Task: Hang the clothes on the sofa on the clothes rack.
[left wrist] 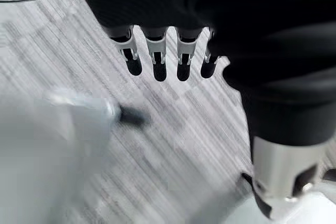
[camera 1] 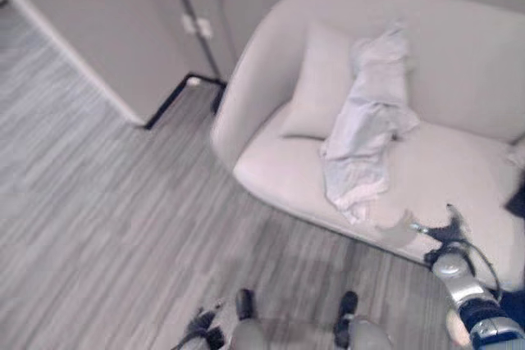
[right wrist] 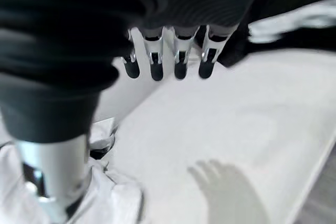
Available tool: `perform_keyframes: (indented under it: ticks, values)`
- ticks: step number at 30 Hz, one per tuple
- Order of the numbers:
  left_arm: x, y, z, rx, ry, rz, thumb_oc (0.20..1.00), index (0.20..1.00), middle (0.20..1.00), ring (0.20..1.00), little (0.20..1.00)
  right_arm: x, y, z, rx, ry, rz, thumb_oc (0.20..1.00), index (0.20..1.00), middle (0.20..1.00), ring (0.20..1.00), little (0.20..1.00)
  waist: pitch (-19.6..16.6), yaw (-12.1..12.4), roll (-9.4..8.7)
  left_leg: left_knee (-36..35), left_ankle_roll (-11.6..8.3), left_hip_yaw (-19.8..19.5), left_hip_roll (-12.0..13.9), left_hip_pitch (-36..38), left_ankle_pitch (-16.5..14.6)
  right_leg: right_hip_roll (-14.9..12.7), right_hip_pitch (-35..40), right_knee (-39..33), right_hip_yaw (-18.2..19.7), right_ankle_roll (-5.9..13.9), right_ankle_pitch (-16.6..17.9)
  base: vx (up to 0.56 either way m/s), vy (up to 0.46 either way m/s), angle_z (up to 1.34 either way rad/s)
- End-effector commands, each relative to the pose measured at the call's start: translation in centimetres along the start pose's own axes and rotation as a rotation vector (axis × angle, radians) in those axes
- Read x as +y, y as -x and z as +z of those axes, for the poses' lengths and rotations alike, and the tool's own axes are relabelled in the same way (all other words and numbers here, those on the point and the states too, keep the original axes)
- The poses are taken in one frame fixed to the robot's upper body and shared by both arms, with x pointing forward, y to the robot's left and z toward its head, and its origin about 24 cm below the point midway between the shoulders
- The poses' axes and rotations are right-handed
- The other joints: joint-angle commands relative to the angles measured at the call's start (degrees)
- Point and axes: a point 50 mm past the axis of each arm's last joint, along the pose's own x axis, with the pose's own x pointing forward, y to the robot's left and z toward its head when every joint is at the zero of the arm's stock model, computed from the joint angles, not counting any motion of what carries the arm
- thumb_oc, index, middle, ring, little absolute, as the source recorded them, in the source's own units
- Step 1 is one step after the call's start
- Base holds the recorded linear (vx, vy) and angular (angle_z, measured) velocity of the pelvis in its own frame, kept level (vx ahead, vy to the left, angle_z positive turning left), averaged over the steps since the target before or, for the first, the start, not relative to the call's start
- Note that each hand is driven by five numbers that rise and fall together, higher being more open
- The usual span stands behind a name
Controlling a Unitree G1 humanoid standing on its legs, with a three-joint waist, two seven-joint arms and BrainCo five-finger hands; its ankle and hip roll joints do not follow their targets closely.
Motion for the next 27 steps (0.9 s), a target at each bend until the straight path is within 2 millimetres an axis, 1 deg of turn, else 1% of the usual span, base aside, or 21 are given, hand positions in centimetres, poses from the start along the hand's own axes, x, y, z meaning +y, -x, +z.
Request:
perform_keyframes:
  ticks: [1, 2, 3, 4, 6, 8, 9, 10, 11, 13, 14, 15, 20, 21, 22, 25, 27]
  values:
    - [-0.3, -0.3, 2.8, -0.131, -0.115, -0.048, 1.000, 1.000, 1.000, 1.000, 1.000, -0.3, -1.3, 5.3, -0.114, -0.200, -0.083, 1.000, 1.000, 1.000, 1.000, 1.000, 0.91, 0.05, 2.63, -4.93, -5.16, -0.82, 0.80, 8.45, 6.61, -6.09, -10.08, 4.31, 6.84, 9.11, 1.42, -0.04, 0.075, 1.05]
    - [-1.0, -0.2, 3.6, -0.173, -0.141, -0.086, 1.000, 1.000, 1.000, 1.000, 1.000, -0.3, -1.7, 6.9, -0.130, -0.240, -0.093, 1.000, 1.000, 1.000, 1.000, 1.000, 1.12, 0.54, 3.47, -5.75, -4.69, -1.60, -0.44, 7.62, 5.69, -7.66, -14.96, 7.95, 9.15, 9.79, 1.94, 0.02, 0.073, 0.37]
    - [-1.0, -0.2, 3.6, -0.174, -0.141, -0.087, 1.000, 1.000, 1.000, 1.000, 1.000, -0.3, -1.7, 7.0, -0.130, -0.241, -0.093, 1.000, 1.000, 1.000, 1.000, 1.000, 0.99, 0.61, 3.34, -5.74, -4.63, -1.50, -0.62, 7.46, 5.64, -7.85, -15.39, 8.25, 9.40, 9.84, 1.87, 0.00, 0.100, -0.28]
    - [-1.2, -0.1, 3.9, -0.189, -0.162, -0.103, 1.000, 1.000, 1.000, 1.000, 1.000, -0.4, -2.1, 7.5, -0.125, -0.252, -0.106, 1.000, 1.000, 1.000, 1.000, 1.000, 1.16, 1.09, 3.80, -6.25, -4.74, -1.47, -0.94, 7.18, 5.71, -8.75, -17.07, 9.34, 9.95, 10.29, 2.32, 0.00, 0.067, -0.28]
    - [-1.6, 0.0, 4.1, -0.208, -0.182, -0.125, 1.000, 1.000, 1.000, 1.000, 1.000, -0.5, -2.5, 8.9, -0.134, -0.268, -0.118, 1.000, 1.000, 1.000, 1.000, 1.000, 1.28, 1.83, 4.04, -7.25, -4.79, -1.41, -1.96, 6.65, 5.65, -10.12, -19.59, 11.05, 11.22, 10.99, 2.42, 0.02, 0.085, 0.38]
    - [-1.9, 0.1, 4.1, -0.216, -0.191, -0.137, 1.000, 1.000, 1.000, 1.000, 1.000, -0.3, -2.7, 9.7, -0.128, -0.297, -0.116, 1.000, 1.000, 1.000, 1.000, 1.000, 1.82, 2.27, 4.62, -8.35, -4.89, -1.88, -2.40, 6.21, 5.70, -11.04, -21.71, 12.73, 11.83, 11.53, 2.25, 0.03, 0.060, 0.24]
    - [-2.1, 0.2, 3.9, -0.213, -0.203, -0.150, 1.000, 1.000, 1.000, 1.000, 1.000, -0.4, -3.0, 10.5, -0.122, -0.326, -0.110, 1.000, 1.000, 1.000, 1.000, 1.000, 2.31, 2.65, 5.40, -9.51, -5.02, -2.58, -2.60, 5.72, 5.66, -11.85, -23.21, 14.40, 12.05, 12.01, 1.94, 0.03, 0.038, 0.10]
    - [-2.1, 0.2, 3.7, -0.208, -0.208, -0.152, 1.000, 1.000, 1.000, 1.000, 1.000, -0.4, -3.0, 10.9, -0.127, -0.329, -0.103, 1.000, 1.000, 1.000, 1.000, 1.000, 2.67, 2.82, 5.72, -9.66, -5.03, -2.97, -2.66, 5.31, 5.59, -12.22, -23.93, 15.17, 12.20, 12.15, 1.73, 0.03, 0.028, 0.12]
    - [-2.1, 0.2, 3.7, -0.209, -0.207, -0.152, 1.000, 1.000, 1.000, 1.000, 1.000, -0.4, -3.1, 10.9, -0.127, -0.330, -0.104, 1.000, 1.000, 1.000, 1.000, 1.000, 2.65, 2.77, 5.72, -9.65, -5.02, -3.01, -2.71, 5.22, 5.58, -12.30, -24.05, 15.30, 12.23, 12.16, 1.67, 0.01, 0.012, 0.09]
    - [-2.2, 0.3, 3.6, -0.211, -0.231, -0.165, 1.000, 1.000, 1.000, 1.000, 1.000, -0.5, -3.3, 11.4, -0.124, -0.326, -0.107, 1.000, 1.000, 1.000, 1.000, 1.000, 3.49, 3.22, 6.58, -9.86, -5.18, -4.25, -2.74, 4.15, 5.51, -13.00, -25.67, 16.90, 12.59, 12.48, 1.23, 0.02, 0.015, 0.14]
    - [-2.3, 0.4, 3.5, -0.217, -0.245, -0.178, 1.000, 1.000, 1.000, 1.000, 1.000, -1.0, -3.7, 11.7, -0.110, -0.302, -0.126, 1.000, 1.000, 1.000, 1.000, 1.000, 4.05, 3.81, 7.38, -10.24, -5.24, -5.60, -3.01, 3.09, 5.15, -13.88, -27.33, 18.74, 12.65, 12.68, 0.70, 0.01, 0.007, 0.08]
    - [-2.3, 0.4, 3.5, -0.217, -0.245, -0.178, 1.000, 1.000, 1.000, 1.000, 1.000, -1.0, -3.8, 11.8, -0.111, -0.302, -0.127, 1.000, 1.000, 1.000, 1.000, 1.000, 4.02, 3.75, 7.38, -10.23, -5.23, -5.67, -3.06, 2.98, 5.15, -13.99, -27.48, 18.90, 12.67, 12.69, 0.61, 0.00, -0.001, 0.06]
    - [-3.4, 0.7, 4.3, -0.265, -0.243, -0.218, 1.000, 1.000, 1.000, 1.000, 1.000, -3.1, -4.8, 12.4, -0.079, -0.253, -0.214, 1.000, 1.000, 1.000, 1.000, 1.000, 4.94, 5.17, 9.33, -10.24, -5.87, -8.08, -3.00, 0.45, 5.33, -16.07, -31.49, 23.95, 12.65, 13.10, -1.27, 0.02, -0.028, 0.25]
    - [-3.7, 0.9, 4.6, -0.280, -0.239, -0.234, 1.000, 1.000, 1.000, 1.000, 1.000, -3.8, -5.1, 12.4, -0.074, -0.245, -0.242, 1.000, 1.000, 1.000, 1.000, 1.000, 5.26, 5.37, 9.83, -10.24, -5.96, -8.88, -2.97, -0.53, 5.47, -16.63, -33.10, 26.01, 13.02, 13.11, -2.17, 0.03, -0.066, 0.30]
    - [-3.8, 0.9, 4.6, -0.280, -0.239, -0.235, 1.000, 1.000, 1.000, 1.000, 1.000, -3.9, -5.1, 12.5, -0.074, -0.245, -0.243, 1.000, 1.000, 1.000, 1.000, 1.000, 5.20, 5.36, 9.81, -10.24, -5.97, -8.92, -3.01, -0.64, 5.48, -16.71, -33.29, 26.17, 13.08, 13.10, -2.26, 0.03, -0.081, 0.31]
    - [-4.6, 1.2, 5.3, -0.316, -0.232, -0.268, 1.000, 1.000, 1.000, 1.000, 1.000, -5.3, -5.5, 12.9, -0.084, -0.222, -0.281, 1.000, 1.000, 1.000, 1.000, 1.000, 5.78, 5.69, 10.61, -10.24, -6.16, -10.00, -2.79, -2.33, 5.72, -17.39, -36.08, 29.06, 13.82, 13.11, -3.58, 0.02, -0.079, 0.22]
    - [-5.4, 1.5, 6.0, -0.350, -0.217, -0.303, 1.000, 1.000, 1.000, 1.000, 1.000, -6.4, -5.8, 13.6, -0.103, -0.203, -0.304, 1.000, 1.000, 1.000, 1.000, 1.000, 6.24, 5.93, 11.07, -10.24, -6.34, -10.70, -2.69, -3.64, 5.78, -17.81, -39.31, 32.28, 14.86, 13.07, -4.86, 0.04, -0.107, 0.18]
